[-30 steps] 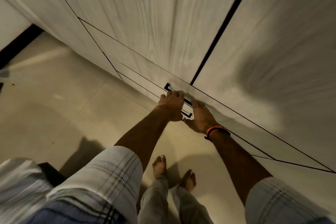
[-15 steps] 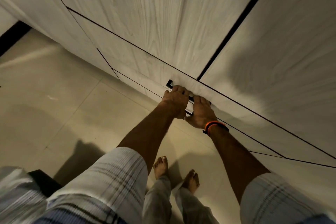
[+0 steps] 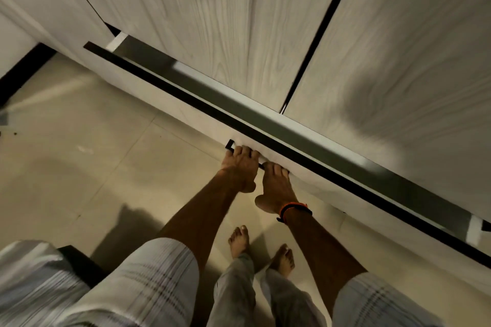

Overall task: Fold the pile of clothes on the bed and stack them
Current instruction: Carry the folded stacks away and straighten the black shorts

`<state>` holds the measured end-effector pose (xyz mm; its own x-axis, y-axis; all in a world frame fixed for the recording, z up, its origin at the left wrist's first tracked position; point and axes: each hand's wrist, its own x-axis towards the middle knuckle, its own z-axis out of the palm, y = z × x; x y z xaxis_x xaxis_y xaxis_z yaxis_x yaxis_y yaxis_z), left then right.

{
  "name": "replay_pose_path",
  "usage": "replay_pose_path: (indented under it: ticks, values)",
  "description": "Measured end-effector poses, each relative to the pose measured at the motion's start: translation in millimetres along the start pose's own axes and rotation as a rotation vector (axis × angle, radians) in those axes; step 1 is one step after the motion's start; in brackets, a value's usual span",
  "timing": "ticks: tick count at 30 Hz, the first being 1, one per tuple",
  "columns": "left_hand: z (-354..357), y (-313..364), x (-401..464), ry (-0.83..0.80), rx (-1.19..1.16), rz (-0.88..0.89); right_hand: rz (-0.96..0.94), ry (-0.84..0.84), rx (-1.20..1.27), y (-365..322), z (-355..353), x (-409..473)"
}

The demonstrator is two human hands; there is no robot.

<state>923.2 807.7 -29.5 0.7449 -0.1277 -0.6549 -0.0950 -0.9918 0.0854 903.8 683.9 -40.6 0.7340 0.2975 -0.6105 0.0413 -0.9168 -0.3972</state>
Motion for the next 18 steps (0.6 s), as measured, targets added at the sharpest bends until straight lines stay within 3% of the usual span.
replay_pose_path:
  ticks: [7, 11, 14, 16, 18]
  values:
    - [-2.7, 5.7, -49.9, 0.008, -0.121, -0.031, -0.077, -0.015, -0.113, -5.8, 2.6, -43.9]
    - [-27.8, 44.8, -85.0, 0.180, -0.216, 0.009, -0.097, 0.128, -0.018, 4.4, -31.0, -94.4]
    - [-36.5, 68.8, -96.3, 0.332, -0.227, 0.026, -0.125, 0.329, -0.060, 25.9, -52.3, -121.7]
    - [-41.1, 83.6, -99.3, 0.365, -0.167, 0.055, -0.093, 0.426, -0.110, 45.5, -63.9, -135.3]
    - [-44.7, 95.6, -98.9, 0.308, -0.070, 0.100, -0.019, 0.402, -0.188, 67.5, -74.7, -145.1]
